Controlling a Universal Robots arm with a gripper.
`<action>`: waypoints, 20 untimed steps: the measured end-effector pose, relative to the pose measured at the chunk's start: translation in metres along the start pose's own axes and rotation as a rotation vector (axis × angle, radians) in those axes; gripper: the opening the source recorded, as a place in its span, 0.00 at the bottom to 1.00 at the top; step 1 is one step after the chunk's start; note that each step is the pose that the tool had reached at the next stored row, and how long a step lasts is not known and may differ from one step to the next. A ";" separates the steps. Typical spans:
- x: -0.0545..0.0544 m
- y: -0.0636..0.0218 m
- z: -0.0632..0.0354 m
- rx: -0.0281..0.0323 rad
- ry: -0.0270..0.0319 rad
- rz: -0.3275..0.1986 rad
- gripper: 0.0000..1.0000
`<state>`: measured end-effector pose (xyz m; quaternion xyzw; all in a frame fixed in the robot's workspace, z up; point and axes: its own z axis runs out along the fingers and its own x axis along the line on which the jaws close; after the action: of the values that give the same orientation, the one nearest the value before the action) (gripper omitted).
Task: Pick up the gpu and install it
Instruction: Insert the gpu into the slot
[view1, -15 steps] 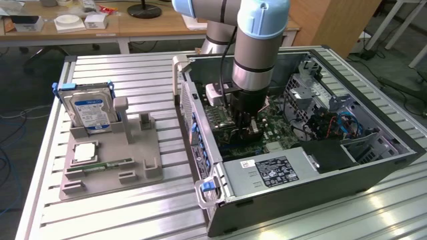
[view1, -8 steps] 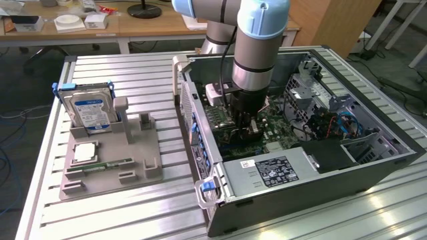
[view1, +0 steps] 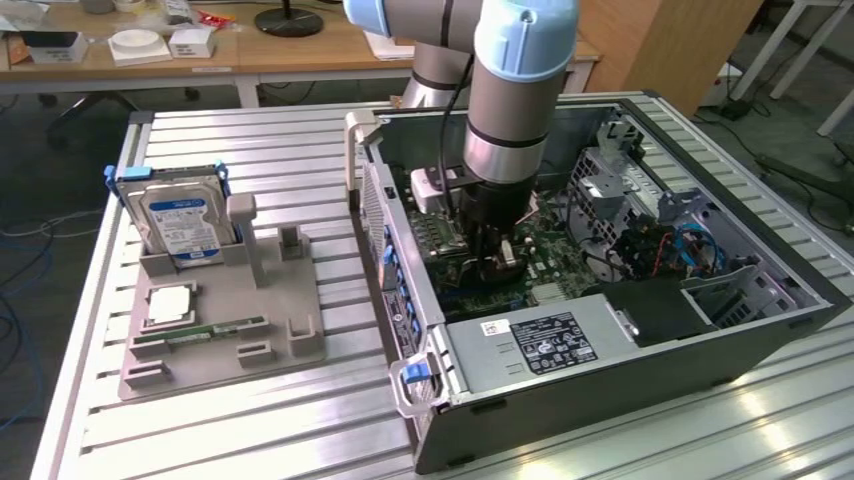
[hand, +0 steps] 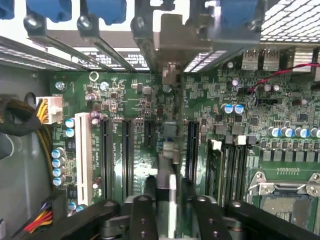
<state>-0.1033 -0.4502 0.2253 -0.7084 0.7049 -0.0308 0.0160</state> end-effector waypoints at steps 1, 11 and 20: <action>0.000 0.0000 -0.0010 -0.0007 0.0013 0.000 0.33; 0.001 -0.0009 -0.0147 -0.0005 0.0014 0.000 0.40; 0.001 -0.0021 -0.0328 0.0021 0.0014 0.000 0.40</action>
<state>-0.1033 -0.4505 0.2582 -0.7085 0.7048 -0.0321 0.0162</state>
